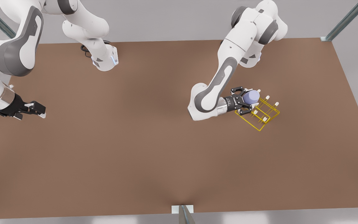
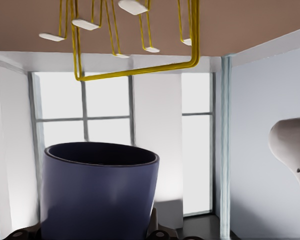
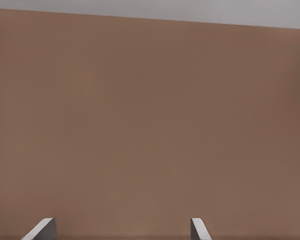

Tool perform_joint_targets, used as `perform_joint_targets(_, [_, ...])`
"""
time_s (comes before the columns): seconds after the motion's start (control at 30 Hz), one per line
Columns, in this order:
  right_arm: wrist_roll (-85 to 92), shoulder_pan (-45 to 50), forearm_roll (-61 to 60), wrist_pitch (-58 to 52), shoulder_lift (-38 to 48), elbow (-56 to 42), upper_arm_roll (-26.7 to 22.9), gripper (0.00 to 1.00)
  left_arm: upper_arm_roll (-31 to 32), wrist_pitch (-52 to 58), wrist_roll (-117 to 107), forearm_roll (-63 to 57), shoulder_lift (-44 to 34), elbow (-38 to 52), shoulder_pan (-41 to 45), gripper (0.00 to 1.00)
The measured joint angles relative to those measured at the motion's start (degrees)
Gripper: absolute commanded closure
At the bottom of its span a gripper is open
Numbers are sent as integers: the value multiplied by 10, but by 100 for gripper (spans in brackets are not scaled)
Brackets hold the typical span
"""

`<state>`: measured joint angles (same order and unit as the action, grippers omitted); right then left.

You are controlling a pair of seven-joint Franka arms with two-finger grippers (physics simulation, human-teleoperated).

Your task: Place the cup on the cup holder

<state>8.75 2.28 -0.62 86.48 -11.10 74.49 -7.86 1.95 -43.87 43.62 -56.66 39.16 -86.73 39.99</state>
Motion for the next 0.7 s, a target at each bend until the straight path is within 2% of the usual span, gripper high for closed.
perform_joint_targets(0.3, [-1,0,0,0,0,0,1,0,-26,-14,-58,43,37,-22,-3,24])
perform_joint_targets(0.7, [-1,0,-1,0,-1,0,3,0,-28,-38,-123,65,70,-24,-2,24])
